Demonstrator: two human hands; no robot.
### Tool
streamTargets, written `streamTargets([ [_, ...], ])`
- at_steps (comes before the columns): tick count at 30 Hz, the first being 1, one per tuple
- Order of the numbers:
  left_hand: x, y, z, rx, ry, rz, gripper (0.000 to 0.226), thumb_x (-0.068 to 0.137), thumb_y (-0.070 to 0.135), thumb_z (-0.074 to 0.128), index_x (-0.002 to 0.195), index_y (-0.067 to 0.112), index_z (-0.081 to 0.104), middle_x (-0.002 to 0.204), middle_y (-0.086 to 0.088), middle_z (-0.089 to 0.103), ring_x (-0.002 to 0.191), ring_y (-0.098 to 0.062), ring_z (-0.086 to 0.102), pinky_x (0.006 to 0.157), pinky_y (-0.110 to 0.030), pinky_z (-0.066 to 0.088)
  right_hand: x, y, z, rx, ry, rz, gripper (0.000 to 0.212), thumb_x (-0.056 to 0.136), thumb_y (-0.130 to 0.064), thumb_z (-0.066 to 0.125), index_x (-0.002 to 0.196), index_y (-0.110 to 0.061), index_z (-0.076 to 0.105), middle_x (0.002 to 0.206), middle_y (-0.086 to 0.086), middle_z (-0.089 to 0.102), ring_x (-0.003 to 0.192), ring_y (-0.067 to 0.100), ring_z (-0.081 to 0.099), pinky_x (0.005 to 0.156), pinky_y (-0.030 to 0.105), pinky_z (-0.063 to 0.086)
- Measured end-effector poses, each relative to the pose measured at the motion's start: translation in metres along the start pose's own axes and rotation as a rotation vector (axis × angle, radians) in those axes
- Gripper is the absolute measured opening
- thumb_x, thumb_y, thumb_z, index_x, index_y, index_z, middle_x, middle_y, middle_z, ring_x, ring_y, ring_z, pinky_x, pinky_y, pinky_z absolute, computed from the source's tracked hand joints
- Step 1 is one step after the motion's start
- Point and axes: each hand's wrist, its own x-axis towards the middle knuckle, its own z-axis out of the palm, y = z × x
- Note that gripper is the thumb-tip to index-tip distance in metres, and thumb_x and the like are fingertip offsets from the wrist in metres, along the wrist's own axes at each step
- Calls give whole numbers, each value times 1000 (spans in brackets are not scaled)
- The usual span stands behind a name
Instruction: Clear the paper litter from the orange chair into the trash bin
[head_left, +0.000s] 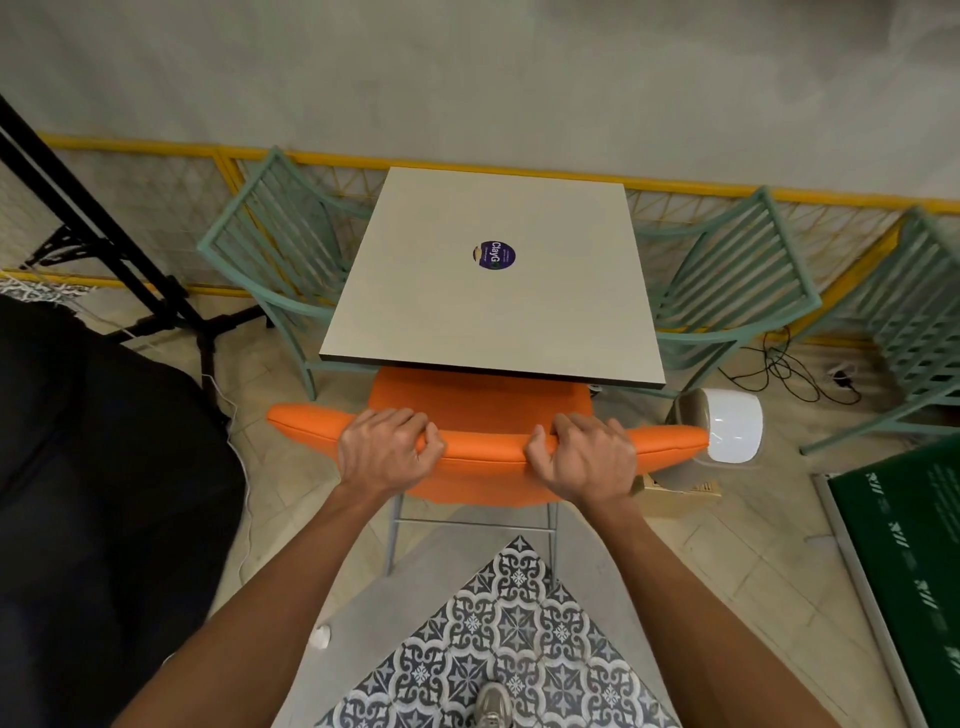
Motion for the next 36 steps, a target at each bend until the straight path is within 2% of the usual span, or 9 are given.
streamTargets([
  [4,-5,6,-8,7,-29,-36,30,93,30,53,69,19,68,65,1,65,58,-23,61,59,-36,41,-4,-3,-7,3,-13,-7,45,95,-47,49,62,-19,62,62,1,64,55,26,59,62,36,44],
  [13,-4,9,-19,14,-230,-103,37,97,38,44,78,21,71,73,2,68,69,-24,64,76,-40,47,-1,-10,-24,-74,-261,25,57,100,-54,35,69,-22,70,70,-1,71,63,23,62,75,36,49],
  [19,8,19,-36,48,-435,-184,51,98,49,32,76,23,70,75,3,69,74,-21,65,86,-40,48,8,-18,-45,-78,-404,46,63,102,-57,30,83,-17,75,85,12,76,78,33,71,84,41,50],
  [21,14,21,-40,20,-492,-215,56,97,53,25,83,23,71,85,1,73,84,-22,67,92,-41,47,13,-22,-48,-37,-440,65,66,103,-59,28,92,-16,76,95,15,77,88,36,72,88,43,53],
  [23,18,19,-39,-34,-524,-222,57,99,55,24,104,24,72,110,-3,75,109,-22,66,101,-43,46,18,-32,-49,-19,-475,69,66,103,-59,26,102,-15,76,106,16,77,101,36,70,99,47,50],
  [25,22,16,-38,-74,-551,-222,64,102,56,27,145,19,56,152,-7,57,146,-23,45,119,-45,36,22,-44,-47,-30,-476,83,68,104,-58,26,124,-11,71,128,18,72,129,36,60,113,50,40],
  [27,32,13,-41,-88,-575,-199,73,106,54,25,167,14,22,174,-7,22,163,-22,12,131,-45,16,30,-56,-49,-10,-487,88,76,106,-57,22,153,-5,50,159,20,50,157,36,32,127,53,24],
  [31,77,2,-64,-21,-417,-160,72,110,44,21,168,11,-7,176,-9,-8,163,-24,-12,133,-46,1,71,-77,-75,10,-412,40,79,110,-55,13,170,-4,5,178,17,4,166,32,-6,134,50,0],
  [36,160,-12,-123,37,-190,-103,73,103,38,9,165,6,-14,173,-14,-19,161,-29,-17,132,-48,0,150,-98,-138,32,-205,-9,74,113,-49,12,168,-3,-7,178,16,-8,165,30,-11,134,47,-4],
])
